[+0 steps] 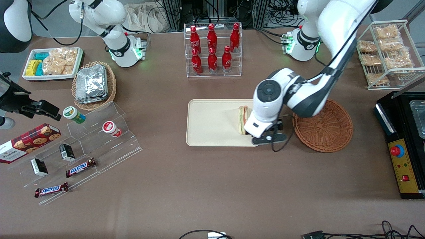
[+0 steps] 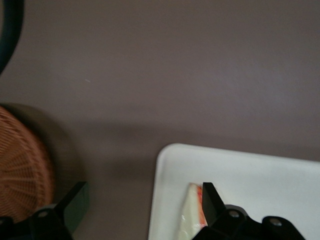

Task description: Place sandwich from basket to tray

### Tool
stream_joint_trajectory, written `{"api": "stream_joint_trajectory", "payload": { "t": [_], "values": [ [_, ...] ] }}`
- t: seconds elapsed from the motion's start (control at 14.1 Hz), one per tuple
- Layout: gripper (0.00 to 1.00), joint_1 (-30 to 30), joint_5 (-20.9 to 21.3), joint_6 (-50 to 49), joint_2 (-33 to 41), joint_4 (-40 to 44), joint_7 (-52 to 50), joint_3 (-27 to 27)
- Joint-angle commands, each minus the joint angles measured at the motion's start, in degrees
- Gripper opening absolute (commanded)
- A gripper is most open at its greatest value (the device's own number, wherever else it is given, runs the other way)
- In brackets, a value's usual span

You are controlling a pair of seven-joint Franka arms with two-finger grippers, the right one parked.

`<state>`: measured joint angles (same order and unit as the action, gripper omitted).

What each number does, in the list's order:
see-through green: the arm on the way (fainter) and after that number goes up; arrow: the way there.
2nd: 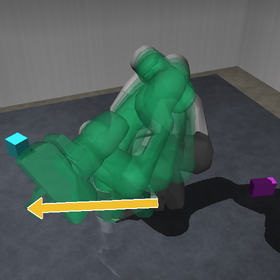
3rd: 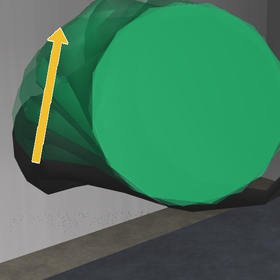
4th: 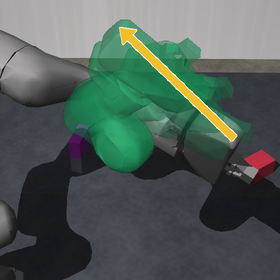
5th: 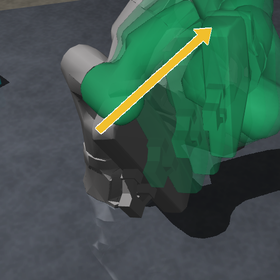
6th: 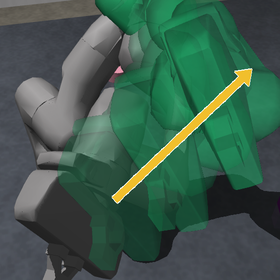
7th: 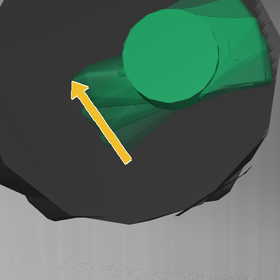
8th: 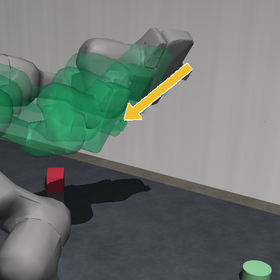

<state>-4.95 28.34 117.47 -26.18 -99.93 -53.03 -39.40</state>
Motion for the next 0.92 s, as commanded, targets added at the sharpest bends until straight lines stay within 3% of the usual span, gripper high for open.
{"api": "stream_joint_trajectory", "payload": {
  "t": [0.0,0.57,0.71,0.85],
  "values": [
    [1.0,-4.1,-1.1,-2.2,3.9,-0.8,0.2,-0.3],
    [1.0,-9.1,-4.7,-6.4,6.0,4.5,4.2,-0.5],
    [1.0,-10.3,-8.9,-7.0,8.5,4.5,10.3,0.0],
    [1.0,-9.7,-12.9,-8.1,11.6,4.0,16.0,4.6]
  ]
}}
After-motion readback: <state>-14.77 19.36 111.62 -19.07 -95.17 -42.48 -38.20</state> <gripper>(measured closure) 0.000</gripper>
